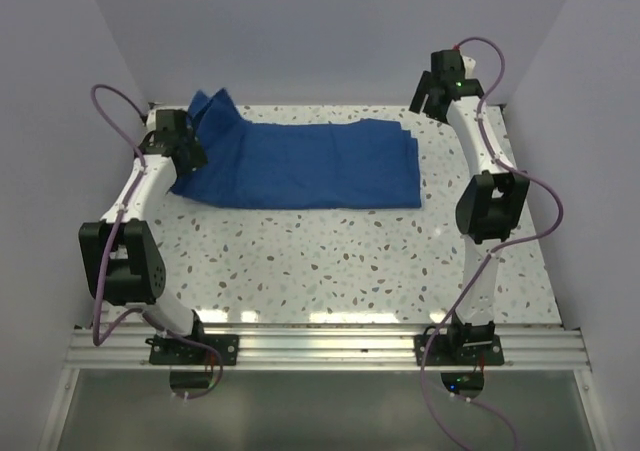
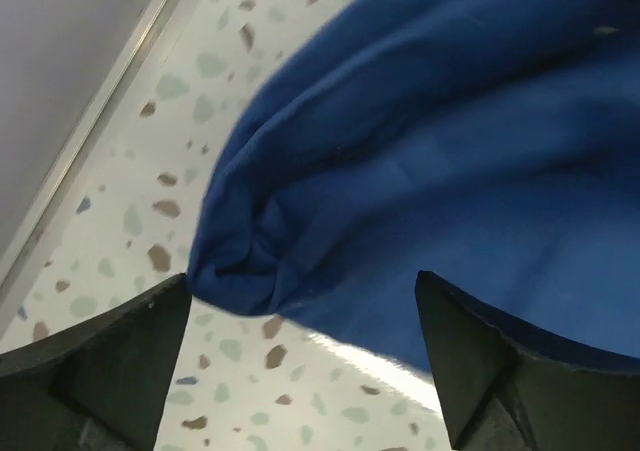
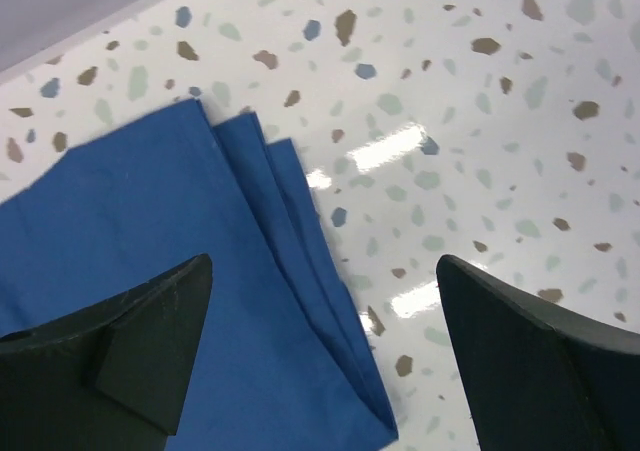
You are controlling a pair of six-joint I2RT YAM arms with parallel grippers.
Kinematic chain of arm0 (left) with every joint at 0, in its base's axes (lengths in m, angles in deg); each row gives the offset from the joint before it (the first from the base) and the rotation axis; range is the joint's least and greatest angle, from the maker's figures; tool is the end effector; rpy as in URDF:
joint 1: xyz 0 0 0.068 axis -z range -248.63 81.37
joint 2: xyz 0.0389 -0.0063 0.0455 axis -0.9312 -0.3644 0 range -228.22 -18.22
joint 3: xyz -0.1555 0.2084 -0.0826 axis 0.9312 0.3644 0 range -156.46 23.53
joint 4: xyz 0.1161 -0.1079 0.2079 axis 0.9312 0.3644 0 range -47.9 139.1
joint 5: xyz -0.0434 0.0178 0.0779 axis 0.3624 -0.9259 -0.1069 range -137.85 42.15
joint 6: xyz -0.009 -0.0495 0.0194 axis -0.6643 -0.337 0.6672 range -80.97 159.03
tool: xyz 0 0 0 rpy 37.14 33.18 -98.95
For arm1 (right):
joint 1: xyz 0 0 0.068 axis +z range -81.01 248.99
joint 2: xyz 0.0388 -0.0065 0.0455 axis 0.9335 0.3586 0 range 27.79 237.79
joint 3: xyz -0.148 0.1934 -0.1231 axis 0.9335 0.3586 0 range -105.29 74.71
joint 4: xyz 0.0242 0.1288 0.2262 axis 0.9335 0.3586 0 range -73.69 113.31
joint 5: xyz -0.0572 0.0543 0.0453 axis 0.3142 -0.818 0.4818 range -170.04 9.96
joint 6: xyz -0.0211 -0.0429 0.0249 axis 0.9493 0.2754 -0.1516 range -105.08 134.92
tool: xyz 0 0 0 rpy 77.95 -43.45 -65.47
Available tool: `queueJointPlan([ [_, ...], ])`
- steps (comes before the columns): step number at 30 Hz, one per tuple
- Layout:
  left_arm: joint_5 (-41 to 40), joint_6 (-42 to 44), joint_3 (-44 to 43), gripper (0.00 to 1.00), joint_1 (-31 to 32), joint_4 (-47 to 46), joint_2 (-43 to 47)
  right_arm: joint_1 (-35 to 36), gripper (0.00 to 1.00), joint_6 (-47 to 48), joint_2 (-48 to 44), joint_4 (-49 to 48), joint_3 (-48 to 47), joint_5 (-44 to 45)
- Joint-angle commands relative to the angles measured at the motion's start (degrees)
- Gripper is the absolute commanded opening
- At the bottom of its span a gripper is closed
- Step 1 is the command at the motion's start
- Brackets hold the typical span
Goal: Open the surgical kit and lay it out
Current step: Open the surgical kit at the center of the board.
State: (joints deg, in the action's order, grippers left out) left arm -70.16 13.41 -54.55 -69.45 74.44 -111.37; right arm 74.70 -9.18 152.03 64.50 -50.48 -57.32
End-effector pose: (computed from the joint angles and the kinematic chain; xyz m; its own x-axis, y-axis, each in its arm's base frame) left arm 0.3588 0.0186 0.2927 -0.5468 -0.4079 -0.7312 -0.5618 0.8262 -0.0408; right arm 0.4841 0.0346 0.3174 -0.5980 0.3186 -0.7355 0.4526 0.8915 0.0182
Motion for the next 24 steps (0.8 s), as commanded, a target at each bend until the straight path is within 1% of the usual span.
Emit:
queueJointPlan([
  [1,0.33,-1.44,5.56,1.0,-2.52,-1.84,1.48,0.0,0.99,-0.95,3.19,-1.33,-5.68,-6.72],
  [3,0.33,-1.44,5.4,1.0,-2.61,-1.49,-0.27,-0.09,0.99,-1.91,4.51,-2.04,-6.47,-9.17],
  [4,0.25,-1.27,4.01,1.0,-2.61,-1.31,-1.24,0.08,0.99,-2.09,4.69,-2.13,-6.3,-10.14],
  [6,0.07,-0.65,1.63,1.0,-2.61,-0.87,-3.97,0.0,0.99,-2.27,4.87,-2.39,-4.99,-11.29],
  [7,0.16,-0.39,-0.9,1.0,-2.61,-1.05,-4.76,0.08,0.99,-2.36,4.69,-2.39,-4.11,-11.38],
  [9,0.59,1.01,-3.82,0.99,-2.7,-2.79,-7.22,-0.09,0.99,-2.36,3.9,-2.66,-0.42,-11.56],
  [12,0.25,3.74,-10.75,1.0,-3.04,-5.26,-11.87,0.17,0.98,-3.14,1.18,-4.76,6.95,-13.05],
  [13,0.07,4.26,-15.12,0.99,-3.22,-5.7,-13.37,0.09,0.98,-3.58,-0.3,-5.64,9.06,-15.23],
  [14,-0.11,5.23,-17.52,1.0,-4.09,-6.32,-16.6,0.17,0.97,-4.11,-1.02,-6.95,12.65,-16.12],
  [15,-0.11,5.5,-19.98,1.0,-4.62,-6.5,-18.37,0.09,0.97,-4.46,-1.63,-7.31,13.99,-16.91],
  [18,1.21,5.59,-33.48,1.0,-7.43,-5.71,-25.75,0.17,0.96,-4.82,-3.74,-7.49,17.86,-19.03],
  [20,4.27,5.15,-37.65,1.0,-9.02,-5.71,-30.58,0.17,0.96,-4.64,-5.67,-6.88,19.97,-19.29],
  [22,8.05,4.36,-40.99,0.98,-11.48,-7.11,-33.06,0.17,0.96,-4.91,-7.52,-6.96,22.6,-19.29],
  [23,13.37,3.31,-41.53,0.97,-13.05,-8.77,-34.98,0.09,0.96,-4.91,-9.09,-7.31,23.4,-19.55],
  [24,16.47,2.78,-41.36,0.95,-13.85,-10.0,-35.7,0.17,0.96,-5.08,-9.98,-7.58,24.28,-19.64],
])
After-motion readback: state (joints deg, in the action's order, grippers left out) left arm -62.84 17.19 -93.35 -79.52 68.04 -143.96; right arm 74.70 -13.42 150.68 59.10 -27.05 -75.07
